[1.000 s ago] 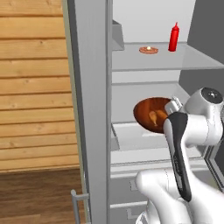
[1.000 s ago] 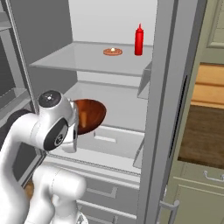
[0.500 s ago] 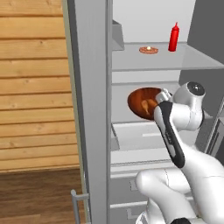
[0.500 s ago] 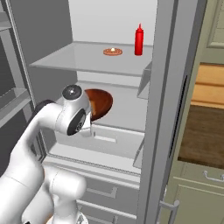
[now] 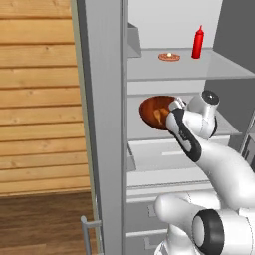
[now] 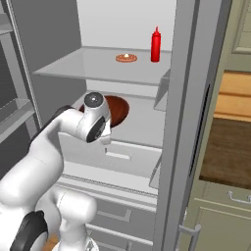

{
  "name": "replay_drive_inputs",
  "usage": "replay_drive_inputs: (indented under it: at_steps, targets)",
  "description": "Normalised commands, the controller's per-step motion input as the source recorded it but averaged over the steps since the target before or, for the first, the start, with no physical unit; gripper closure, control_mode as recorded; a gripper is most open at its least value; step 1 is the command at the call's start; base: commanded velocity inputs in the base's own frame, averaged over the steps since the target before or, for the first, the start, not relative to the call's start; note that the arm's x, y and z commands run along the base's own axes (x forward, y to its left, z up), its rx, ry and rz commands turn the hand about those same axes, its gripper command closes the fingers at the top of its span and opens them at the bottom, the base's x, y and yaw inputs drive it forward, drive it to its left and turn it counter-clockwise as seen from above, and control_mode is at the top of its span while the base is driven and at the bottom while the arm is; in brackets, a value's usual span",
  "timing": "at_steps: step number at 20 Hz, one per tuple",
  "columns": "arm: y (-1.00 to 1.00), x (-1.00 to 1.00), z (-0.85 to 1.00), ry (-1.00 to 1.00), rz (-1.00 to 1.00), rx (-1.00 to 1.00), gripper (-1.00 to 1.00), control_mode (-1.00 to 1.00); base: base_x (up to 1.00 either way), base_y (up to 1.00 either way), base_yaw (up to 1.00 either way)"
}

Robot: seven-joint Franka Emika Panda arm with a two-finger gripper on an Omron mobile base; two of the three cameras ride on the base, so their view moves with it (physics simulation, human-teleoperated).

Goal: Pick the chicken drumstick and carrot from their plates and place them in the bowl. Then put the bowl in the fridge.

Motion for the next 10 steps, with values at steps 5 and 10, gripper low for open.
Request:
replay_drive_inputs:
  at_steps: [5, 10]
  targets:
    - [0.0, 0.45, -0.22, 0.0, 0.03, 0.0, 1.0, -1.0, 0.0, 0.0, 0.0]
    - [0.0, 0.46, -0.32, 0.0, 0.02, -0.01, 1.0, -1.0, 0.0, 0.0, 0.0]
